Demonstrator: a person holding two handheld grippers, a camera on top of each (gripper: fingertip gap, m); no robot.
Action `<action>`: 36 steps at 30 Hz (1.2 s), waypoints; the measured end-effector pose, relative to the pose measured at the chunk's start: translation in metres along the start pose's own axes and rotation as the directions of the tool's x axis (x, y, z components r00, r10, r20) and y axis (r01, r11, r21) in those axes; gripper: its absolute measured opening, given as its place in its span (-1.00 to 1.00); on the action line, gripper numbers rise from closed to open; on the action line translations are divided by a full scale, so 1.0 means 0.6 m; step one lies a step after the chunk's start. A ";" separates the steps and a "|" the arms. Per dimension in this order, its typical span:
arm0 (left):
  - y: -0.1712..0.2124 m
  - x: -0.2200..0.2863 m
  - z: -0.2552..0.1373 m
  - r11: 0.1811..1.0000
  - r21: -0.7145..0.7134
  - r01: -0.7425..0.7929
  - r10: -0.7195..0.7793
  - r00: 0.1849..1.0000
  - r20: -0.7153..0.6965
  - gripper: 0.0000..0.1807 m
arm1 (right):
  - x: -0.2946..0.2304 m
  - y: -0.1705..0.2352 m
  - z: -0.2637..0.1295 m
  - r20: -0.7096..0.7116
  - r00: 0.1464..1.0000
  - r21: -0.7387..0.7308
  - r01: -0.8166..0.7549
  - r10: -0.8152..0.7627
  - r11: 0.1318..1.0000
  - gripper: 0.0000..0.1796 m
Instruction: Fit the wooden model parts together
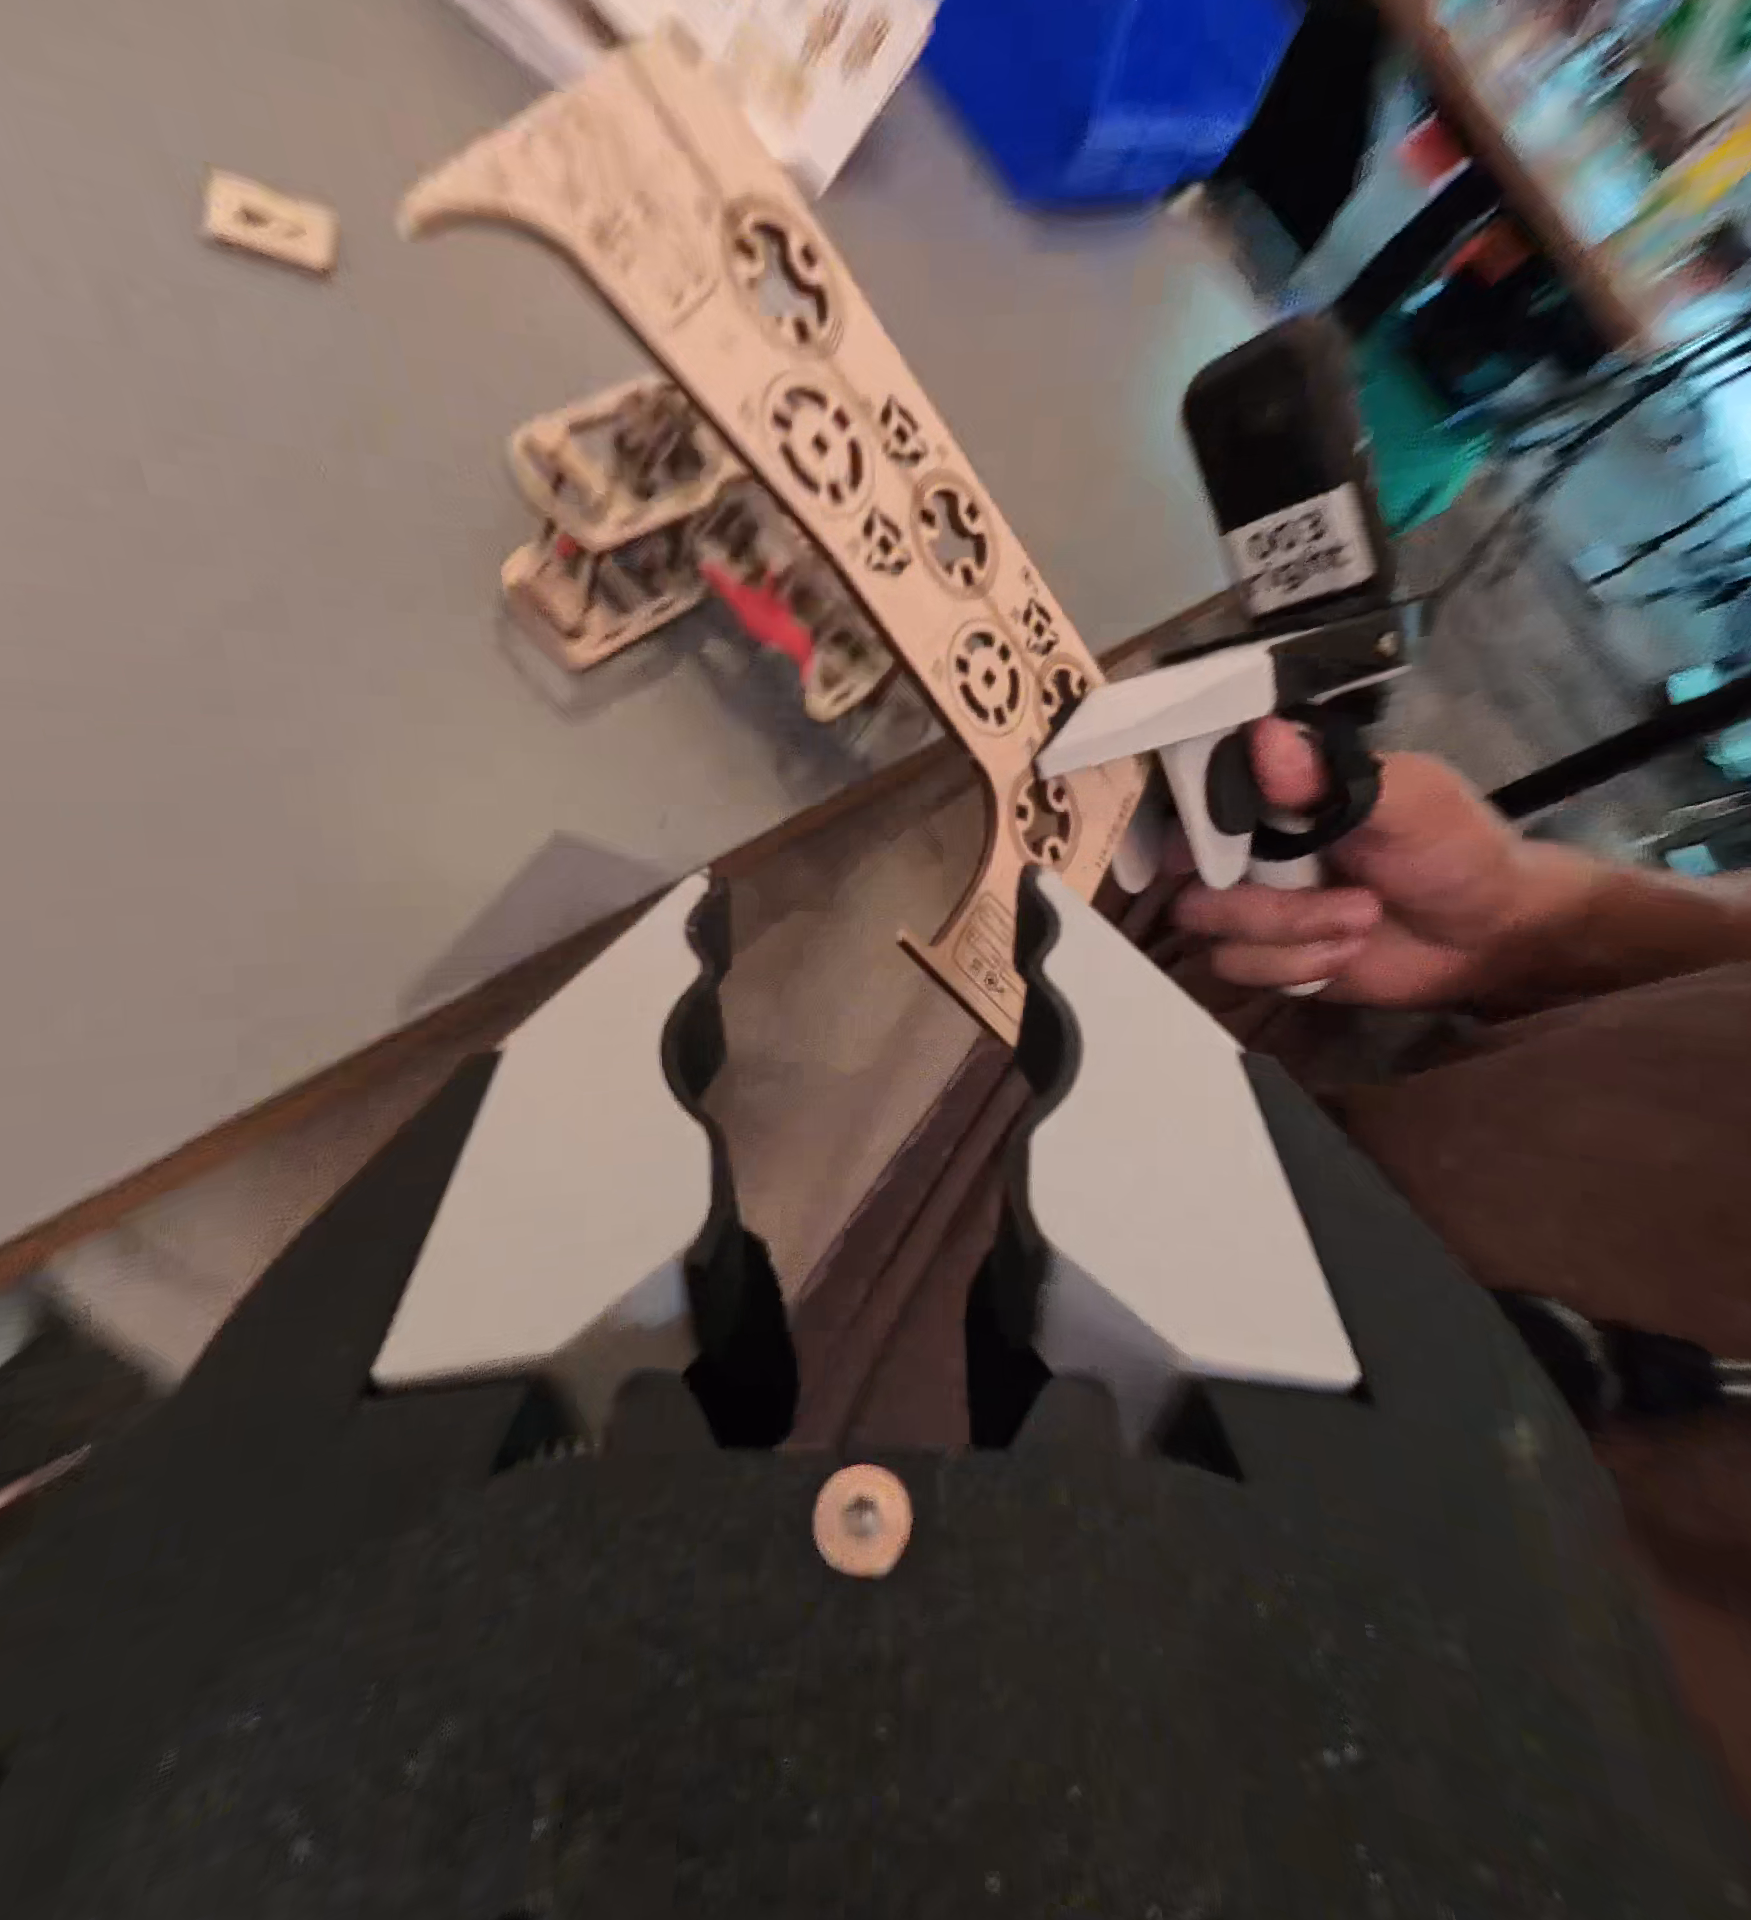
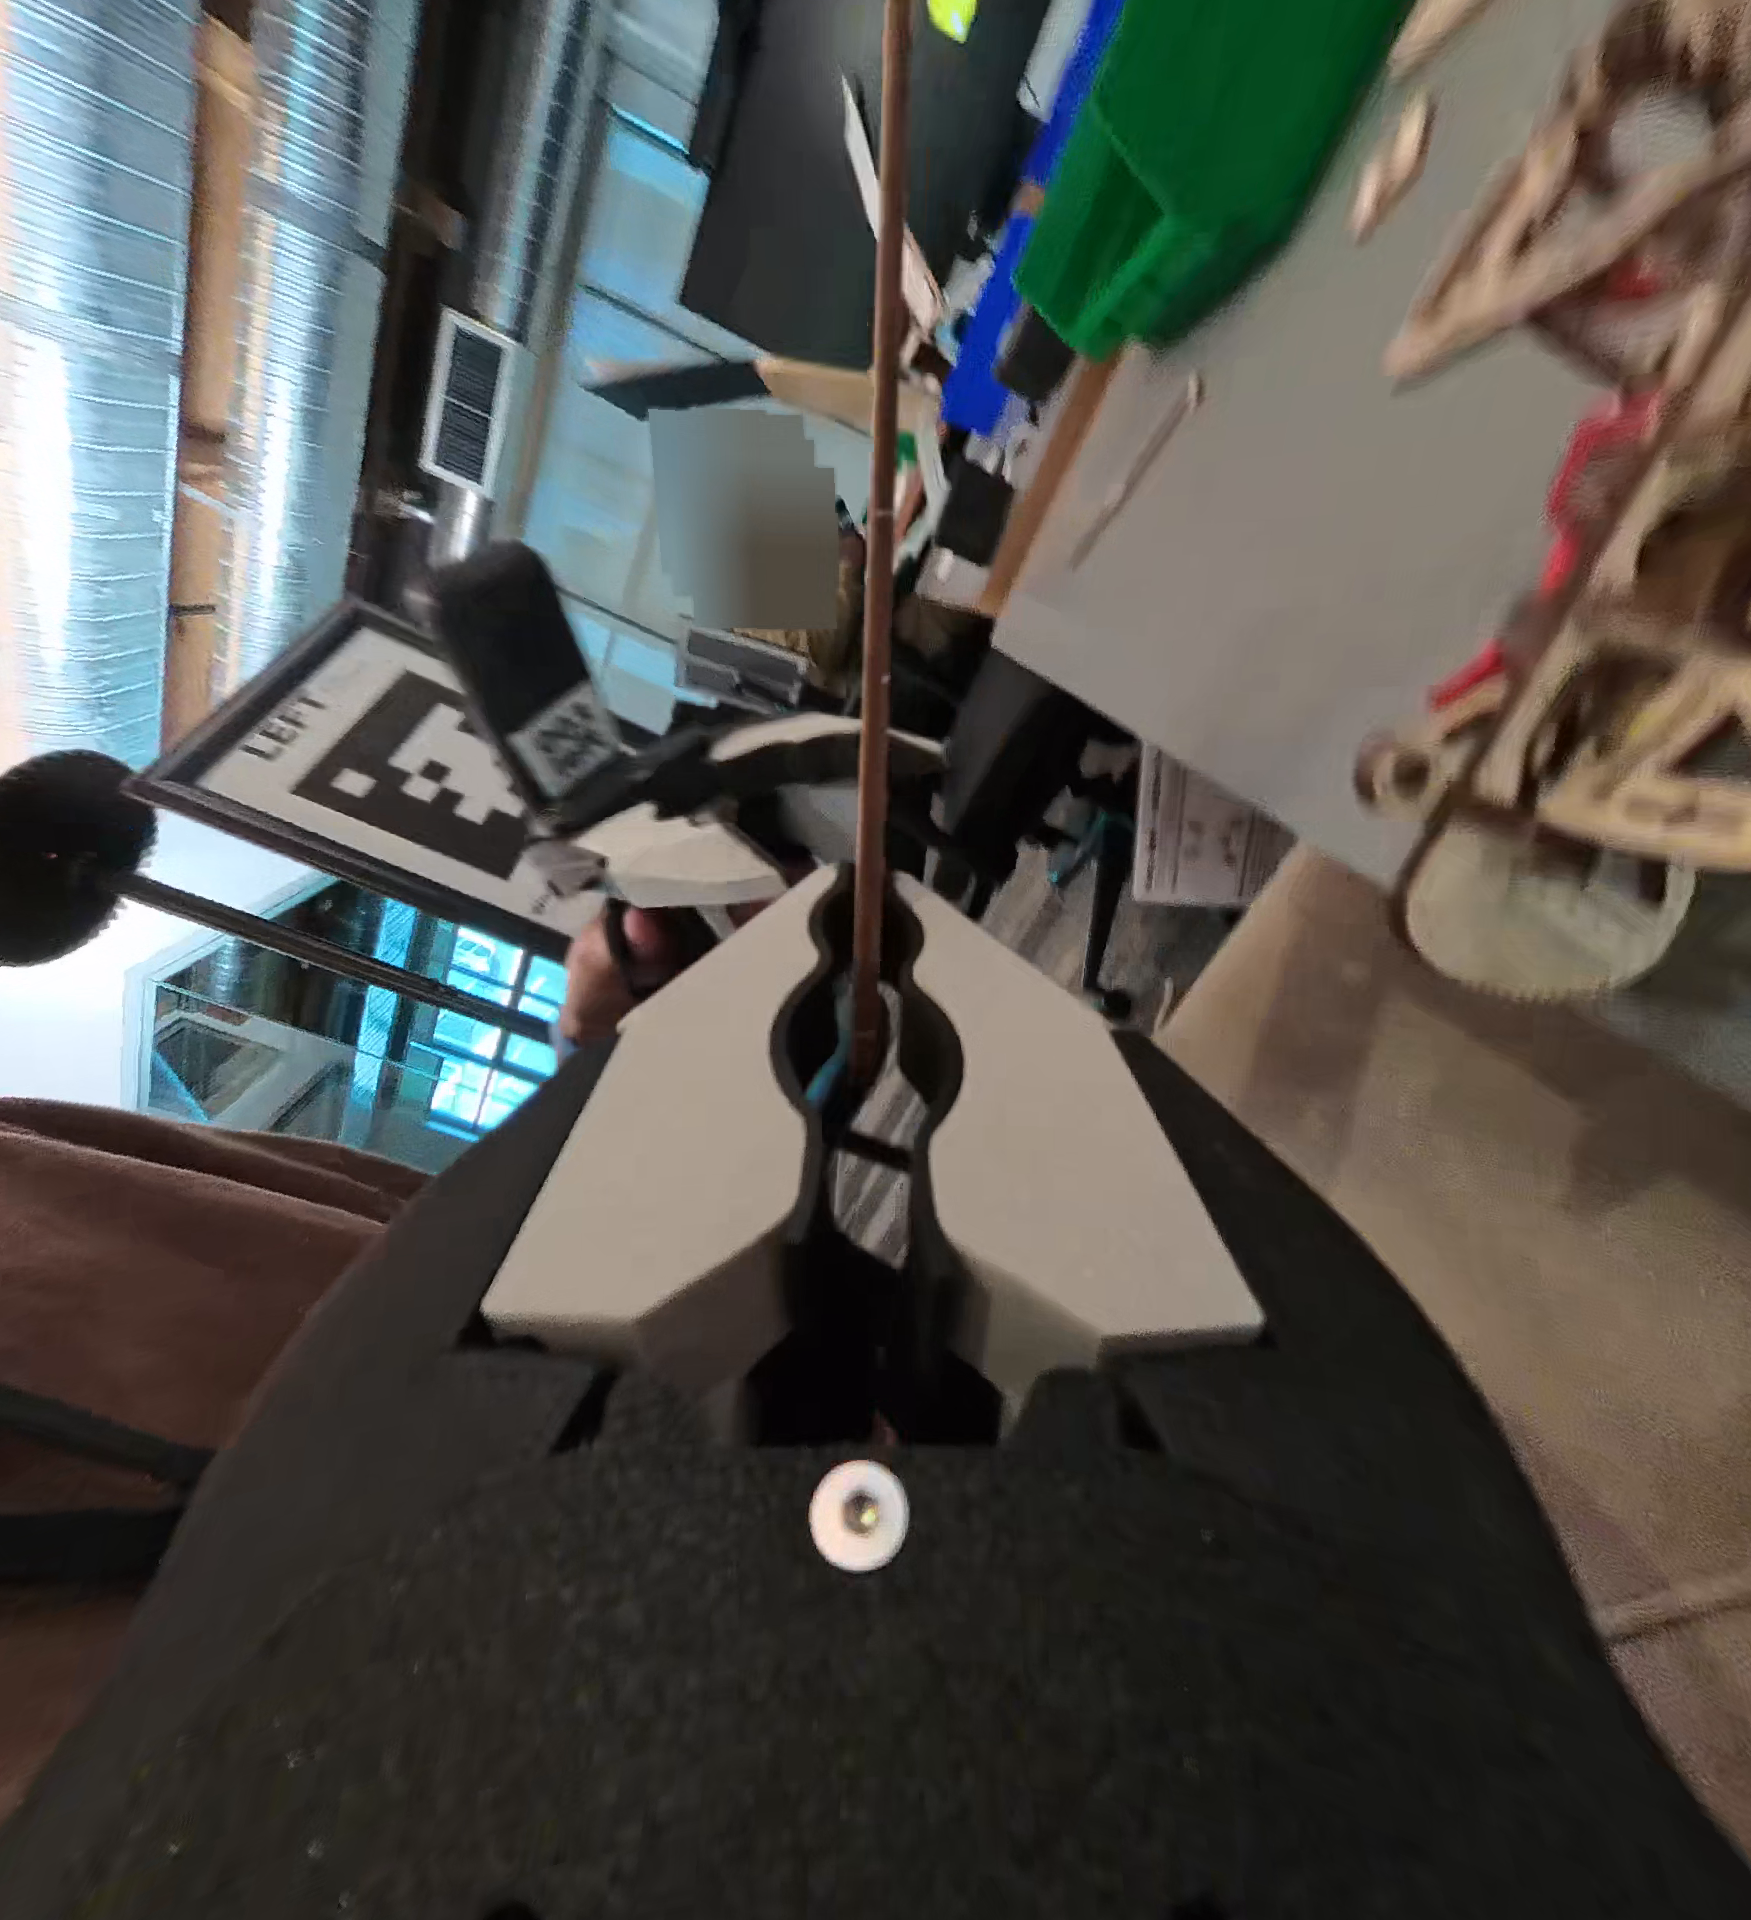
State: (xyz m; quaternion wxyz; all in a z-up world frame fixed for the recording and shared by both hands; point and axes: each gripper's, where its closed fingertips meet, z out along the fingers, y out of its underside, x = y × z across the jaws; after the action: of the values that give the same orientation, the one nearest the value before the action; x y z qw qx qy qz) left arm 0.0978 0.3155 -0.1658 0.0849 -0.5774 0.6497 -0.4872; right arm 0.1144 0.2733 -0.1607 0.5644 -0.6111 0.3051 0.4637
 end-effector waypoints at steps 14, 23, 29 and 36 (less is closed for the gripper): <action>-0.158 0.163 0.201 0.989 -0.064 0.133 -0.141 0.710 -0.690 -0.99 | -0.043 -0.216 -0.148 -0.084 0.937 0.213 0.348 -0.338 0.913 -0.97; -0.133 0.179 0.250 0.984 -0.147 0.098 -0.174 0.683 -0.710 -1.00 | -0.009 -0.215 -0.240 -0.124 0.940 0.079 0.328 -0.317 0.941 -0.96; -0.115 0.171 0.259 0.984 -0.145 0.108 -0.178 0.711 -0.680 -1.00 | 0.011 -0.205 -0.229 -0.152 0.942 0.037 0.309 -0.300 0.950 -0.95; -0.104 0.160 0.263 0.980 -0.165 0.114 -0.195 0.728 -0.657 -1.00 | 0.026 -0.194 -0.218 -0.153 0.945 0.012 0.296 -0.290 0.955 -0.95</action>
State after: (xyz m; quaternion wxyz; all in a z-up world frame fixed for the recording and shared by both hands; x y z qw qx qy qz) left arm 0.2153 0.1599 -0.1575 -0.2278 -0.4197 0.6126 -0.6298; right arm 0.2541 0.1691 -0.1362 0.6131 -0.6727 0.2605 0.3221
